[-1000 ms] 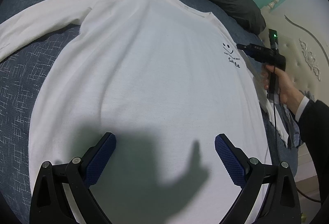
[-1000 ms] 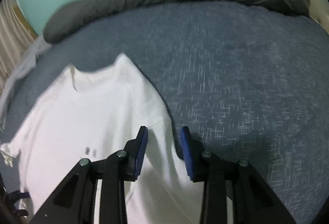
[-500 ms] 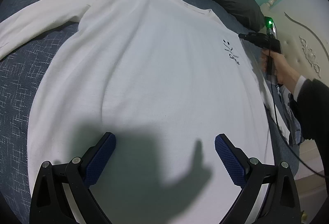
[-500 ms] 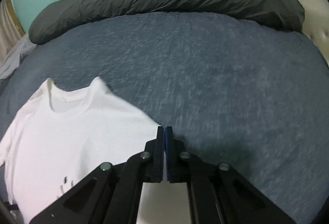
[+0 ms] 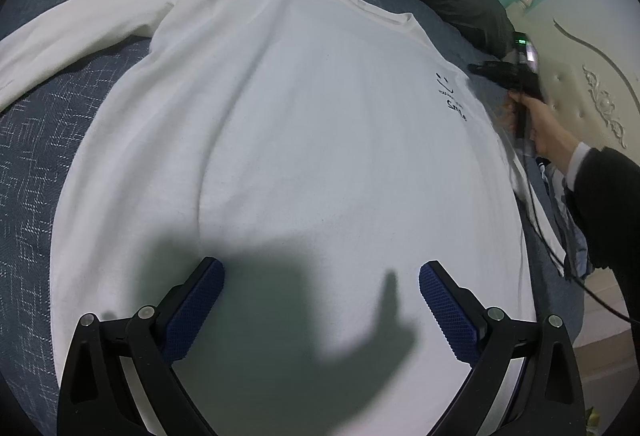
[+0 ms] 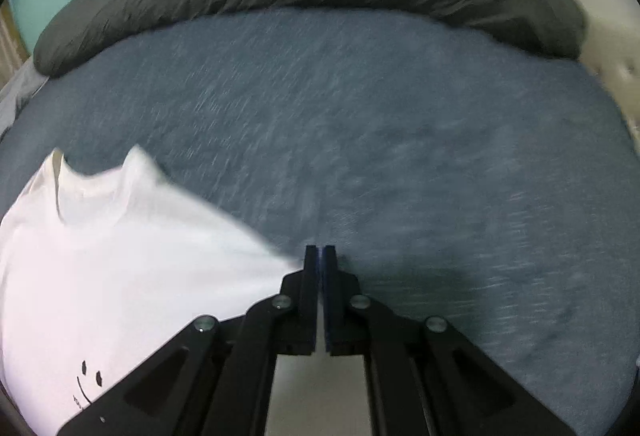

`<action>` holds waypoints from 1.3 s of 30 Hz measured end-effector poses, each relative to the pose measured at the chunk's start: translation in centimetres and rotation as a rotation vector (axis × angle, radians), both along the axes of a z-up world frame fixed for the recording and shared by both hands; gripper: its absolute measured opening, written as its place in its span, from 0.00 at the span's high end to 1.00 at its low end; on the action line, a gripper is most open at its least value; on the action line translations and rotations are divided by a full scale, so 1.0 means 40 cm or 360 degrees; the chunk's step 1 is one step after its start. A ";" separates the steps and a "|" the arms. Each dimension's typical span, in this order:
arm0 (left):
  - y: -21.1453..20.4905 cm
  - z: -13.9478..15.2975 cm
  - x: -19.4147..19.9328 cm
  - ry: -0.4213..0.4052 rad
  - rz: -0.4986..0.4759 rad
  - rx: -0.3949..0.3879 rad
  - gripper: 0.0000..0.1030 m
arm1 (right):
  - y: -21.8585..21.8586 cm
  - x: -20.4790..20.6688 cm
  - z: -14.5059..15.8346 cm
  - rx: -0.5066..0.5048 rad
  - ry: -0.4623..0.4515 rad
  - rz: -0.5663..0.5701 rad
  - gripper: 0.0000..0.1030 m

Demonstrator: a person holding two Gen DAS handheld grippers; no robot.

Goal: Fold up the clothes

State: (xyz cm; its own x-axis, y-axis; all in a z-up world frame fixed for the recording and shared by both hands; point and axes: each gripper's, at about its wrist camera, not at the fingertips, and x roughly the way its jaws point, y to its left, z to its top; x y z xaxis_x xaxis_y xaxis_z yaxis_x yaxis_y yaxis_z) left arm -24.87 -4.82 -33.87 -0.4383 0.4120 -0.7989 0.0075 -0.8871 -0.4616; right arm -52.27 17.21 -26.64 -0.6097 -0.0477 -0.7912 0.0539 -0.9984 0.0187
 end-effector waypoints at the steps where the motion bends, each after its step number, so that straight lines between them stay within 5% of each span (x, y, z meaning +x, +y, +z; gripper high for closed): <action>1: 0.000 0.001 -0.001 0.0000 0.0002 0.0001 0.02 | 0.021 0.013 0.024 -0.0047 0.0036 -0.0018 0.98; 5: 0.005 -0.001 -0.008 -0.0002 0.0010 0.0010 0.02 | 0.072 0.084 0.072 -0.0110 0.0028 0.0058 0.97; 10: 0.011 -0.003 -0.013 -0.0004 0.0013 0.0011 0.02 | 0.137 0.216 0.065 -0.0112 -0.0121 0.0192 0.79; 20: 0.008 -0.002 -0.007 -0.0003 0.0006 0.0000 0.01 | 0.378 0.515 0.046 -0.0104 -0.0269 0.0056 0.77; 32: 0.031 -0.005 -0.021 -0.0006 -0.0002 -0.0042 0.00 | 0.483 0.597 -0.042 -0.0007 -0.0414 -0.0011 0.77; 37: 0.030 -0.008 -0.025 -0.0006 -0.0005 -0.0034 0.00 | 0.500 0.607 -0.031 0.0028 -0.0331 -0.0059 0.98; 39: 0.029 -0.009 -0.027 -0.0005 -0.0006 -0.0033 0.00 | 0.507 0.611 -0.026 0.0042 -0.0299 -0.0078 1.00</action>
